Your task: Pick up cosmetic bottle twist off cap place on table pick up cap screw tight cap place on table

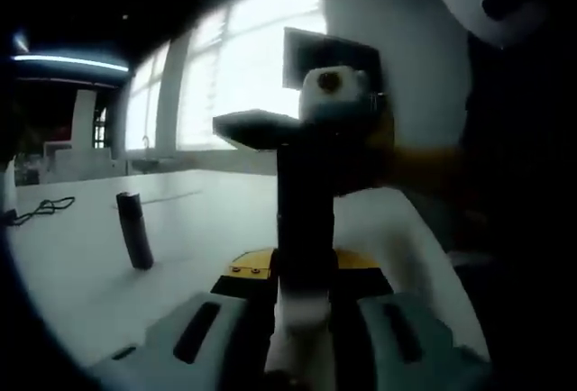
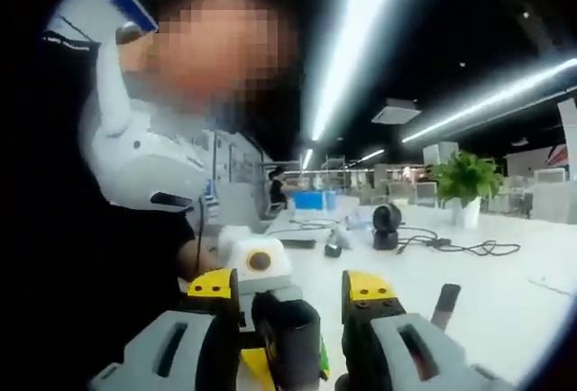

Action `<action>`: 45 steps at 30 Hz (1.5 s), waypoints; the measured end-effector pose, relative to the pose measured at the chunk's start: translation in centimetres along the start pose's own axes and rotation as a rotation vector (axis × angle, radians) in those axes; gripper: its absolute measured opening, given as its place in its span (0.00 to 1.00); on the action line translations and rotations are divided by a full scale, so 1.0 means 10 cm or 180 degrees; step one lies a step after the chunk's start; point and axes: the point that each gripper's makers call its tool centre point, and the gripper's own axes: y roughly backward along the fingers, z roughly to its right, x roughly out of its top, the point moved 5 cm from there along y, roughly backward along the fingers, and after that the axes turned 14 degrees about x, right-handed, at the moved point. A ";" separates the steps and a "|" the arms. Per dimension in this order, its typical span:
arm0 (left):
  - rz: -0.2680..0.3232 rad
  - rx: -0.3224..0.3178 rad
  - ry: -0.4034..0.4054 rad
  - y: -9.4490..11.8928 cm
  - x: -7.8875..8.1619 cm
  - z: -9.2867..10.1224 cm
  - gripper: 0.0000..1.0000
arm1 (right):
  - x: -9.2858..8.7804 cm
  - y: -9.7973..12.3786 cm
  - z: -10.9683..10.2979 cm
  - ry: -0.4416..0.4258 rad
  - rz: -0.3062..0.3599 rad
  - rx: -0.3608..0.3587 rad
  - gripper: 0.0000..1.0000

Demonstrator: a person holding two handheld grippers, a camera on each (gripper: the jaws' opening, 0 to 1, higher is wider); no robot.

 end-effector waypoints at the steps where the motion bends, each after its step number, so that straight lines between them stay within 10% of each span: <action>1: 0.0008 0.0000 -0.0013 0.00 0.00 0.00 0.11 | 0.00 0.25 0.00 0.0037 0.0027 -0.0061 0.39; 13: -0.0025 0.0286 0.0005 -0.04 0.00 -0.05 0.12 | 0.10 0.31 -0.14 -0.0172 0.0589 -0.1447 0.29; 22: 0.0019 0.0256 -0.0067 -0.03 0.00 -0.04 0.12 | 0.12 0.42 -0.15 0.0029 0.0414 -0.2337 0.21; 29: 0.0046 0.0279 -0.0129 -0.04 -0.01 -0.04 0.12 | 0.10 0.21 -0.32 -0.0197 0.0476 -0.2506 0.22; 34: 0.0051 0.0282 -0.0154 -0.04 -0.01 -0.04 0.12 | -0.02 0.22 -0.34 0.0035 -0.0030 -0.2909 0.22; 45: 0.0062 0.0263 -0.0184 -0.03 -0.01 -0.03 0.12 | -0.11 0.18 -0.31 0.0027 -0.0094 -0.3144 0.26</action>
